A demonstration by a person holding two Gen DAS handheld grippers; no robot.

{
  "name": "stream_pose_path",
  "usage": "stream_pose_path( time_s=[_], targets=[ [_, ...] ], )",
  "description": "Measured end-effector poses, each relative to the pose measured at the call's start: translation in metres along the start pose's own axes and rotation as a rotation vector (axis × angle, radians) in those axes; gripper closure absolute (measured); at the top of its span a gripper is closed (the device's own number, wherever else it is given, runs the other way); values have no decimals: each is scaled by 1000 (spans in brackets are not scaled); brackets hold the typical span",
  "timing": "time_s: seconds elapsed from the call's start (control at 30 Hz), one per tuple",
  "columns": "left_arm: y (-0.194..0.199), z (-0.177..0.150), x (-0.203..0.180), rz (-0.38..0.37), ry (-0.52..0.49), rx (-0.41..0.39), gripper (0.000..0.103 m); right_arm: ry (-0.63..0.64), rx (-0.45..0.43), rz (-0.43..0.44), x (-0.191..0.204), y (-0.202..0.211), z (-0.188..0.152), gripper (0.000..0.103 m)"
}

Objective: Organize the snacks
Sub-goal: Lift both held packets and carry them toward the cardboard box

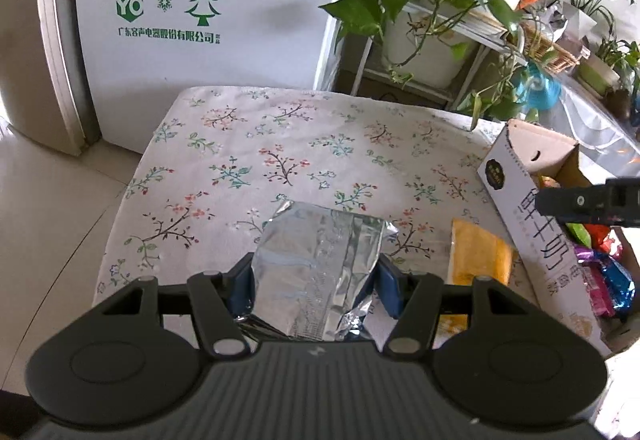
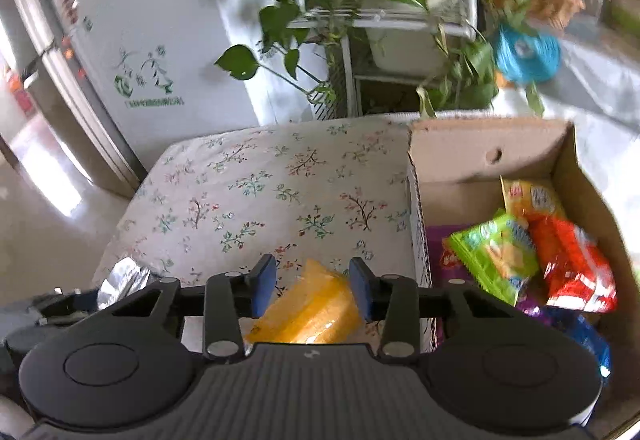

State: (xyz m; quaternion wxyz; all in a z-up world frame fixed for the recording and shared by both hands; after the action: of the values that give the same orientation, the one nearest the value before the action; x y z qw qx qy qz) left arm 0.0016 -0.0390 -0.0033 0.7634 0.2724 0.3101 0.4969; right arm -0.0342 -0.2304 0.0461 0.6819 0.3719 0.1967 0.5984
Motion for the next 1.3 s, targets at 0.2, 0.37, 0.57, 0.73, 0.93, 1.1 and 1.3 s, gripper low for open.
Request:
stream_pose_path(
  time_s=[0.2, 0.37, 0.57, 0.73, 0.93, 1.1, 1.3],
  targets=[
    [2, 0, 1, 1, -19, 1, 43, -13, 30, 1, -5, -6, -8, 46],
    [0, -4, 4, -2, -16, -4, 42, -41, 125, 7, 5, -27, -21, 38],
    [-1, -5, 10, 14, -17, -18, 42, -146, 187, -8, 11, -45, -31, 24],
    [-2, -7, 14, 25, -16, -19, 42, -203, 200, -29, 15, -61, -31, 18],
    [-6, -11, 21, 42, 6, -3, 42, -140, 216, -116, 19, -78, -34, 18],
    [-6, -12, 20, 47, -3, -4, 42, -81, 216, -169, 19, -83, -38, 30],
    [-3, -12, 16, 41, 8, 1, 42, -70, 207, -135, 18, -75, -36, 42]
  ],
)
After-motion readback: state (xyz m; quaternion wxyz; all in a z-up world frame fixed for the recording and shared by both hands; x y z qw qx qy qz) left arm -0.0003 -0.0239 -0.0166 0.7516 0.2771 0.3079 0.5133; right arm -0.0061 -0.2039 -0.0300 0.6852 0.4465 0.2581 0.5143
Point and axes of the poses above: each gripper's, at about its wrist camera, not at the fingertips, and y roughly against the way its jaws point, x to its left, z to its top, the point moved 5 cm from there along -y, roughly the way its jaws point, and after that the axes turned 2 degrees about -z, right-handed, at the moved point
